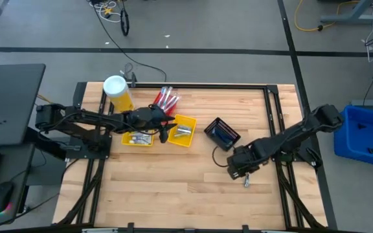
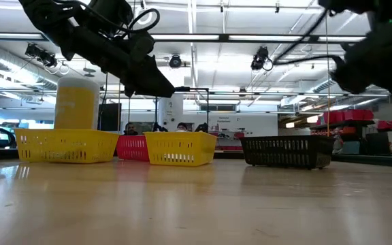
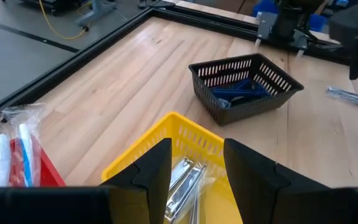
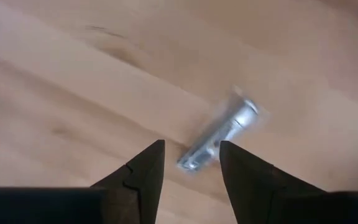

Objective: Pick & Place Travel size toiletries
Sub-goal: Put the silver nail cutter into the right yellow bin

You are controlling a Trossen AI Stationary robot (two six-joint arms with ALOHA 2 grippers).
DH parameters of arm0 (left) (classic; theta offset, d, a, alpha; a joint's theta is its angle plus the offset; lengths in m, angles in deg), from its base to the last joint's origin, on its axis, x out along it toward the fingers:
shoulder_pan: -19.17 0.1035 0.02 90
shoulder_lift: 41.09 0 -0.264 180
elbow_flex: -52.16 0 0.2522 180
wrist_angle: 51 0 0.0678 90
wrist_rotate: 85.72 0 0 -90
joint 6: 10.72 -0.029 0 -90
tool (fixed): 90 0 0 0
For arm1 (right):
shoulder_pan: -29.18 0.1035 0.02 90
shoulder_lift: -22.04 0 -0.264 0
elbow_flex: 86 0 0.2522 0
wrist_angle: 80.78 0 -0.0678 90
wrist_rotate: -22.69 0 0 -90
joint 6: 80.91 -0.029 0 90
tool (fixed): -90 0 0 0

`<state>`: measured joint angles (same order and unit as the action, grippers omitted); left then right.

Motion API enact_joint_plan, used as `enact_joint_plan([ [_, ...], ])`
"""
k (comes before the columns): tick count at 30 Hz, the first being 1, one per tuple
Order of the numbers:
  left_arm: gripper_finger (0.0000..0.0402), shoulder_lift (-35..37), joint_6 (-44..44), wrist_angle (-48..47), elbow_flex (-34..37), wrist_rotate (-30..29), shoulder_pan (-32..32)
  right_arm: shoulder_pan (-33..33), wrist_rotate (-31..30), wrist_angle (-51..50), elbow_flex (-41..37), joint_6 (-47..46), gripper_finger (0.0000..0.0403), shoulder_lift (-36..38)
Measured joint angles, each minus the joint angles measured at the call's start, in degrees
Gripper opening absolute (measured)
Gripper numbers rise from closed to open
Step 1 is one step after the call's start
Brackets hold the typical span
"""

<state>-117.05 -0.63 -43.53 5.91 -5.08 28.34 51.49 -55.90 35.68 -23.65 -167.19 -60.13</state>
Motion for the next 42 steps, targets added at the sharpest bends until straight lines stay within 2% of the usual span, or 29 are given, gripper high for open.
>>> enact_joint_plan([
  [5,0.0153,0.0,0.1,0.0,0.0,0.0,0.0,2.1,3.7,1.4,-3.8,-12.1,0.0158,0.0],
  [11,0.0153,0.0,-0.4,-0.2,0.0,0.0,0.0,4.5,4.2,6.9,-7.9,-19.4,0.0156,0.0],
  [15,0.0153,0.0,-0.5,-0.3,0.0,0.0,0.0,5.2,3.6,11.3,-9.7,-20.5,0.0154,0.0],
  [20,0.0153,0.0,-0.6,-0.3,0.0,0.0,0.0,5.6,0.5,10.9,-9.9,-21.2,0.0156,0.0],
  [30,0.0153,0.0,0.1,-0.4,0.0,0.0,0.0,8.2,0.1,10.8,-9.9,-27.4,0.0153,-0.1],
  [35,0.0153,0.0,0.2,-0.4,0.0,0.0,0.0,9.0,-2.7,11.2,-9.9,-27.7,0.0153,-0.8],
  [42,0.0153,0.0,1.5,-0.4,0.0,0.0,0.0,9.0,-2.4,10.2,-9.9,-27.7,0.0141,-2.9],
])
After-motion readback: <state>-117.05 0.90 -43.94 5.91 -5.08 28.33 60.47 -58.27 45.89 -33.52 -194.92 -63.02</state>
